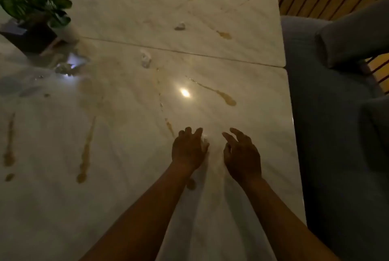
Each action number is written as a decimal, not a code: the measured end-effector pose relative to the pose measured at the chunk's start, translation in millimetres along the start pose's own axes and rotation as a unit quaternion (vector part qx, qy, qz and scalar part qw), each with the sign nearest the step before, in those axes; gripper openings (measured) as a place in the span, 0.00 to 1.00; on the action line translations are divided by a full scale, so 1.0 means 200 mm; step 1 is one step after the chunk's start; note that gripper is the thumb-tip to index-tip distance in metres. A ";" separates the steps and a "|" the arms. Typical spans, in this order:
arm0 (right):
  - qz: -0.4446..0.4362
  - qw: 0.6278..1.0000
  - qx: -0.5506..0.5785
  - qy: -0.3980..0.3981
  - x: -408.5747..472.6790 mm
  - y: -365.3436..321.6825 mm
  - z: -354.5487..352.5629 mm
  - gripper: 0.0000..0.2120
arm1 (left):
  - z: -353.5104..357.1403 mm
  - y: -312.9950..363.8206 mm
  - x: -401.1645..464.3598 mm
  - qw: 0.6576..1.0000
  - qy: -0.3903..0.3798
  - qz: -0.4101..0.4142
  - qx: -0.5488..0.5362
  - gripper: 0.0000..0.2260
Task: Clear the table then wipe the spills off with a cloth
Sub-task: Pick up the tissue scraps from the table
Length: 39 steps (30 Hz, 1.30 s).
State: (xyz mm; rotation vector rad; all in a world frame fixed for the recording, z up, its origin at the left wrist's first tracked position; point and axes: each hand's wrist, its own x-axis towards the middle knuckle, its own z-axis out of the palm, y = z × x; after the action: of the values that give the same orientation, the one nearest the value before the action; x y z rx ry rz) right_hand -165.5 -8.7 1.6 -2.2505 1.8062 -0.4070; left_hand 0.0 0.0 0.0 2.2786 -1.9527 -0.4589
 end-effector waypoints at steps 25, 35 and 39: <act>-0.251 0.966 0.049 -0.029 0.59 0.21 -0.31 0.19 | -0.31 0.52 0.00 0.951 0.163 -0.262 -0.015 0.18; -0.314 0.946 0.047 -0.068 1.16 0.14 -0.17 0.19 | -0.42 0.39 0.43 0.928 0.154 -0.338 -0.026 0.16; -0.349 0.931 0.057 -0.093 1.46 0.11 -0.12 0.19 | -0.41 0.39 0.67 0.910 0.157 -0.381 -0.050 0.14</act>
State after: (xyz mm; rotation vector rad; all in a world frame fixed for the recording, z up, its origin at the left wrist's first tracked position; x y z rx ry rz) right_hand -135.6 -298.3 37.2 -2.6757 0.8202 -0.3790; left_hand -33.1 -153.2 78.4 2.7548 -0.8224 -0.2096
